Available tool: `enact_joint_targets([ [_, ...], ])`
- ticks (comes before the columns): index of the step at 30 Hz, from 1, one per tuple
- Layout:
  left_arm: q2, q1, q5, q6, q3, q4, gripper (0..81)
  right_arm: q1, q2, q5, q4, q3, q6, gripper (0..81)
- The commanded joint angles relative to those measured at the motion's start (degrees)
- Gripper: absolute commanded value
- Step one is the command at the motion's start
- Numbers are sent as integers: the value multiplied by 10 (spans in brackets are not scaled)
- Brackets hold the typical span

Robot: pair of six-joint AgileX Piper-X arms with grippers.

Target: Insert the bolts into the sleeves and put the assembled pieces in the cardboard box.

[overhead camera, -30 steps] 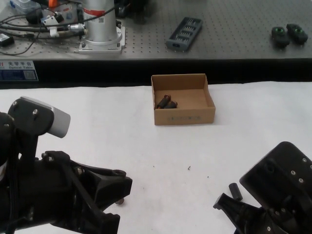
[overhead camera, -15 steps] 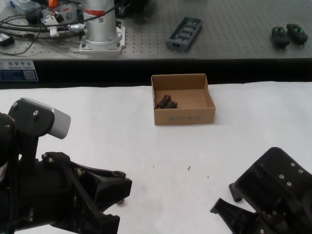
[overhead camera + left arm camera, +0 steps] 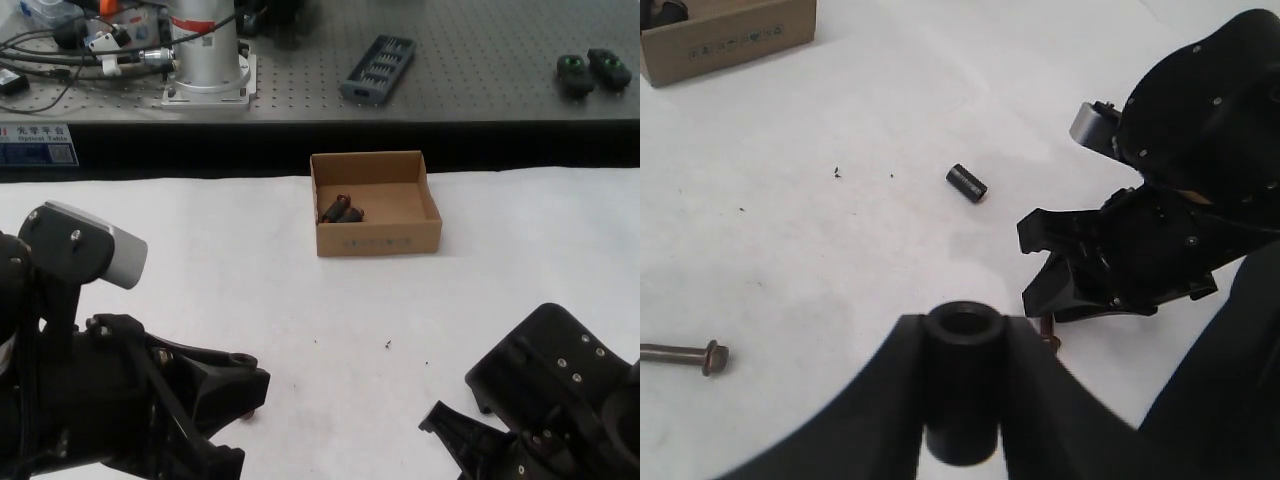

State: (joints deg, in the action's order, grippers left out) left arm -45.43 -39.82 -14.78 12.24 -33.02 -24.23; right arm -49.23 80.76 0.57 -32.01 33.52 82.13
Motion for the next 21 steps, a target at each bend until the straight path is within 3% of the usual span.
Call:
enact_joint_targets([
  [1,6,2,-1,-9,-3,3,113,-2,6,4,1,5,2,241],
  [21,6,2,-1,-10,-3,-8,113,-2,6,12,-16,-14,-26,241],
])
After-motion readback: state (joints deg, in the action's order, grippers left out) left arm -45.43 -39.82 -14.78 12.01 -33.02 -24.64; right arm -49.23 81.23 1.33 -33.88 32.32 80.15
